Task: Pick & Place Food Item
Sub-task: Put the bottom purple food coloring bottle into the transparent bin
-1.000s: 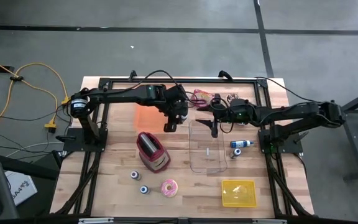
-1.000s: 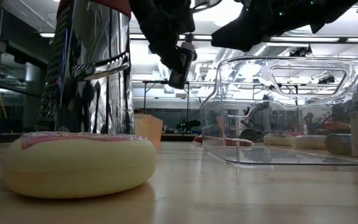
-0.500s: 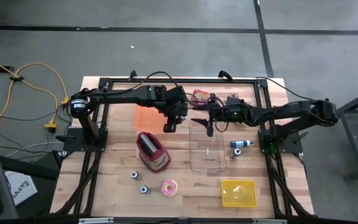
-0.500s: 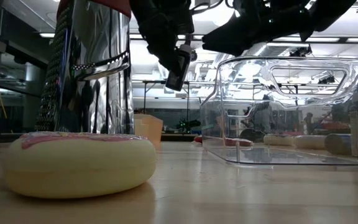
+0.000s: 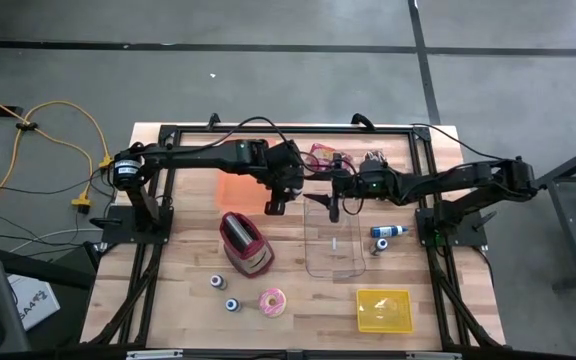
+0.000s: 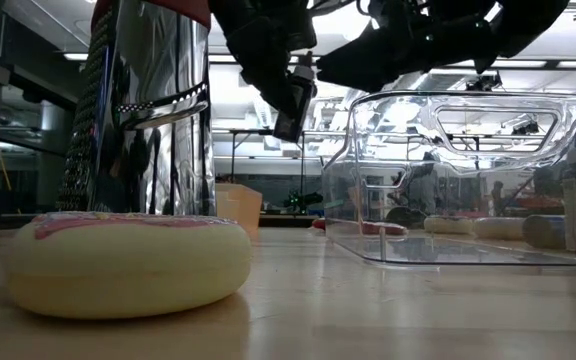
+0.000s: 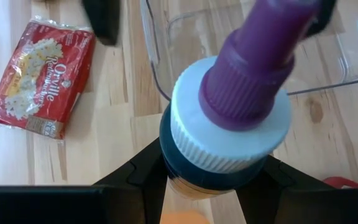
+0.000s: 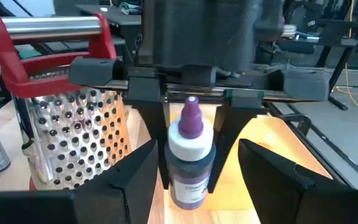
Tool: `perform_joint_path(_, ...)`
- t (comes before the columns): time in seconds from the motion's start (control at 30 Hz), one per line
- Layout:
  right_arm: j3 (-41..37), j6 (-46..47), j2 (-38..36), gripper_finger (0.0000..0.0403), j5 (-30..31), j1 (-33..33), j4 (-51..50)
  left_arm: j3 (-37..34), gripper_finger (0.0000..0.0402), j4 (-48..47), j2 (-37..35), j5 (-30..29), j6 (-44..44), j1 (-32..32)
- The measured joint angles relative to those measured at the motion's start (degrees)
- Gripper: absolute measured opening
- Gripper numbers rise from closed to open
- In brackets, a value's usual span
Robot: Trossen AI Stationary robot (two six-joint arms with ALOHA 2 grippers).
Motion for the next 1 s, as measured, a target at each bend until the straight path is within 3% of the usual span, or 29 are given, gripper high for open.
perform_joint_path(0.83, -0.01, 1.45, -0.01, 0.0211, -1.16, 1.32, 1.50, 0.00, 0.0150, 2.86, 0.00, -0.12, -2.32, -3.06)
perform_joint_path(1.0, -0.01, 1.03, -0.01, 0.0211, 1.22, 3.17, 1.50, 0.00, 0.0150, 2.86, 0.00, -1.39, -4.95, -3.43)
